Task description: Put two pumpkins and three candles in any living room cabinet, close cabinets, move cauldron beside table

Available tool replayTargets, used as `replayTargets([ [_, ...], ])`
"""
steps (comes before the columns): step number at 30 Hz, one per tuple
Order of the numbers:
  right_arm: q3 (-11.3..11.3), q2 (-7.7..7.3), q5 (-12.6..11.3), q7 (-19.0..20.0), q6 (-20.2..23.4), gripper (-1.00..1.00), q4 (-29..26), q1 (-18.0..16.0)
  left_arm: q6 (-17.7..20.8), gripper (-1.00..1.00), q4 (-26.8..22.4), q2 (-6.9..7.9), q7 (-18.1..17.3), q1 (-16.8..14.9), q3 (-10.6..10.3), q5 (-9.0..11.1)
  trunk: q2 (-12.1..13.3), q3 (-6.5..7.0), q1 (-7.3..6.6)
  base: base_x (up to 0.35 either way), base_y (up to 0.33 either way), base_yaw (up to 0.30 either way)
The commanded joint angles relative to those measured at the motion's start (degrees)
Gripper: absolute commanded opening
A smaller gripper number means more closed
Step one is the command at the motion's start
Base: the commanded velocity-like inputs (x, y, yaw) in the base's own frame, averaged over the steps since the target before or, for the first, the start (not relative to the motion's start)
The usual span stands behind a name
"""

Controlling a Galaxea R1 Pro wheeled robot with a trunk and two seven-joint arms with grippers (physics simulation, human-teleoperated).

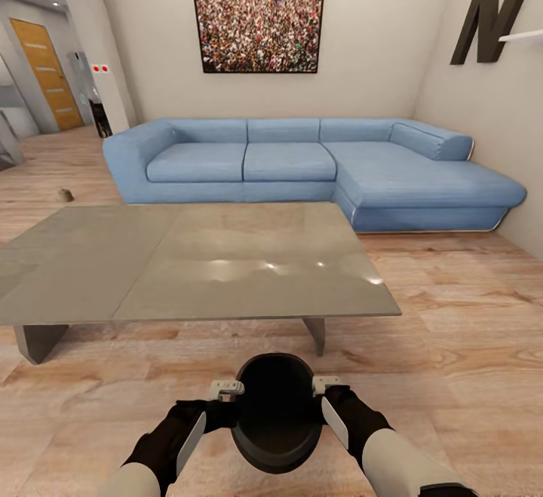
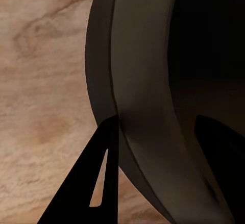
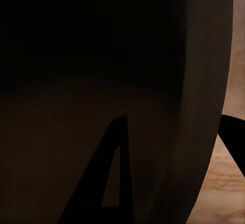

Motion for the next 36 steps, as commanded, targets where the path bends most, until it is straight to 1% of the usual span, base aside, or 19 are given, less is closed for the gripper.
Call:
replayTargets([
  [1, 0.54, -0.04, -0.61, 0.06, -1.38, -1.0, -0.24, -0.04, 0.47, -1.0, -0.04, 0.05, -0.1, -0.01, -0.18, 1.66, -0.04, -0.27, 0.0, 0.0, 0.0, 0.0],
  [5, 0.54, -0.04, -0.61, 0.06, -1.38, -1.0, -0.24, -0.03, 0.46, -1.0, -0.04, 0.05, -0.1, 0.0, -0.18, 1.66, -0.1, -1.16, 0.1, 0.0, 0.0, 0.0],
  [19, 0.54, -0.04, -0.61, 0.14, -1.38, -1.0, -0.24, -0.04, 0.44, -1.0, -0.04, 0.05, -0.1, 0.0, -0.17, 1.66, -0.1, -1.16, 0.1, 0.004, 0.0, 0.0],
  [24, 0.54, -0.04, -0.61, 0.15, -1.38, -1.0, -0.24, -0.04, 0.45, -1.0, -0.04, 0.05, -0.1, 0.0, -0.18, 1.65, -0.1, -1.16, 0.1, 0.166, 0.0, 0.0],
  [32, 0.54, -0.04, -0.61, 0.22, -1.48, -1.0, -0.24, -0.04, 0.46, -1.0, -0.04, 0.05, -0.1, 0.0, -0.18, 1.64, -0.1, -1.16, 0.1, 0.026, 0.0, 0.0],
  [36, 0.54, -0.04, -0.61, 0.24, -1.55, -1.0, -0.24, -0.04, 0.46, -1.0, -0.04, 0.05, -0.1, -0.02, -0.18, 1.61, -0.1, -1.16, 0.1, 0.18, 0.0, 0.0],
])
